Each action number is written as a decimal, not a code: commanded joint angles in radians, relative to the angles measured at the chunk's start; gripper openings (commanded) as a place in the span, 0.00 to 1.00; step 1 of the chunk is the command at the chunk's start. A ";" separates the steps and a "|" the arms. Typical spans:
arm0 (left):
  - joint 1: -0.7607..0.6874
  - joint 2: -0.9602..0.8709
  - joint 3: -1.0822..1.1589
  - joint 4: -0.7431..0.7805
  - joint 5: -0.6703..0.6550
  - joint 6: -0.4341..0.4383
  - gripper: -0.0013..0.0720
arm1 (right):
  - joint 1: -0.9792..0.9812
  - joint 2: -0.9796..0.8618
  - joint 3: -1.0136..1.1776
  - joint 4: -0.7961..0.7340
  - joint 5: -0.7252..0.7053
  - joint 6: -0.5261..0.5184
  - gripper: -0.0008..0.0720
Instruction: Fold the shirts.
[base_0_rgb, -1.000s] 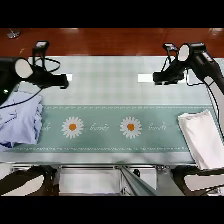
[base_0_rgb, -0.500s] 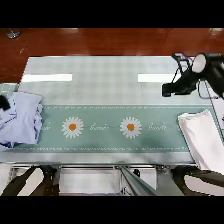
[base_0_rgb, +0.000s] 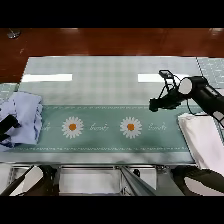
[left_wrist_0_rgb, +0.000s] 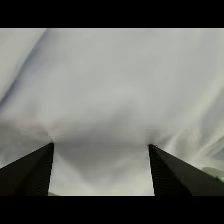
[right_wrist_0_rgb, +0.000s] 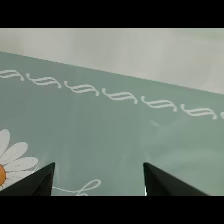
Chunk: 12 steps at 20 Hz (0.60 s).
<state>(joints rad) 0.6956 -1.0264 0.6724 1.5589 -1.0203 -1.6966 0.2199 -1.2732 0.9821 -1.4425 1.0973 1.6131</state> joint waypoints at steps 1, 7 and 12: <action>-0.002 -0.078 -0.004 -0.003 0.073 0.009 0.98 | 0.049 0.003 -0.012 0.006 -0.043 0.033 0.88; -0.080 -0.168 0.009 -0.089 0.071 0.084 0.05 | 0.055 0.003 -0.012 0.021 -0.069 0.069 0.88; -0.116 -0.042 0.239 -0.492 0.060 0.238 0.05 | 0.055 0.019 0.039 0.019 -0.036 0.064 0.88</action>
<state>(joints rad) 0.6037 -1.1305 0.7971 1.2949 -0.9600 -1.5475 0.2737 -1.2655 0.9936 -1.4246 1.0462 1.6772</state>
